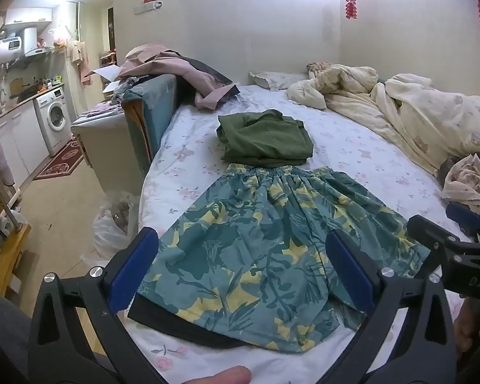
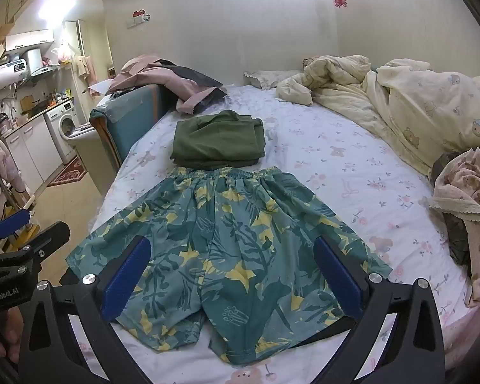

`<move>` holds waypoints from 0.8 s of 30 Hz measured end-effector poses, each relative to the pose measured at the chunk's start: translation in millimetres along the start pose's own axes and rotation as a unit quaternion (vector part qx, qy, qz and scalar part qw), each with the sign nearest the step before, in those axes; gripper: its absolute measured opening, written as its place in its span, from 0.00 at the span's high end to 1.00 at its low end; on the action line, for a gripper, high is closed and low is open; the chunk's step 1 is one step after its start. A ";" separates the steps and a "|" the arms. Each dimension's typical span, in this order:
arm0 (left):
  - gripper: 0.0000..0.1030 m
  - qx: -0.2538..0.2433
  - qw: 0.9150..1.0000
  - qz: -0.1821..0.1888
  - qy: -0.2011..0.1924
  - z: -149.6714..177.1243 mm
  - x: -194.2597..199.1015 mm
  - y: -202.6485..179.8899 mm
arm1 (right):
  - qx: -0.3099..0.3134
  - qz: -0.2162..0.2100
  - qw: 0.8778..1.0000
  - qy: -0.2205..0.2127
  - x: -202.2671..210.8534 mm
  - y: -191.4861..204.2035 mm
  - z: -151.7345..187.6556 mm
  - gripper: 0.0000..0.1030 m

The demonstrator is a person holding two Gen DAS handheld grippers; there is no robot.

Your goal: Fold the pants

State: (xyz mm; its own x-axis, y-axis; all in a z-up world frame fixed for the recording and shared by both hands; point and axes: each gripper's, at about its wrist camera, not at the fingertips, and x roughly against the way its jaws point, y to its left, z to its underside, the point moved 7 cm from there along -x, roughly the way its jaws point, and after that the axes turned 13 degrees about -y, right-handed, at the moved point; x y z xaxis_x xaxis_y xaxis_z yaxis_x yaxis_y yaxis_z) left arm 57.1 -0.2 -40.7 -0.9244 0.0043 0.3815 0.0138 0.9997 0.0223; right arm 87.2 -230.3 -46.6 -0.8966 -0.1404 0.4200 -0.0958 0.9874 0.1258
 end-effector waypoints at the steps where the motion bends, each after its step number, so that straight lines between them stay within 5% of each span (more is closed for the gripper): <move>1: 0.00 0.010 1.000 0.004 -0.004 -0.4 0.5 0.2 | -0.001 0.000 1.000 0.000 0.1 0.1 0.1 0.00; 24: 0.00 0.005 1.000 0.000 0.001 0.4 0.6 0.6 | -0.002 0.000 1.000 -0.001 0.1 0.7 0.5 0.00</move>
State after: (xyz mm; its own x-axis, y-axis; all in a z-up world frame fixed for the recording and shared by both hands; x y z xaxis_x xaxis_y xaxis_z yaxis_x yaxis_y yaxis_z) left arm 56.4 0.4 -40.8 -0.9232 0.0044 0.3842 0.0105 0.9999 0.0137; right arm 86.8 -229.5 -47.0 -0.8975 -0.1408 0.4179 -0.0947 0.9871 0.1290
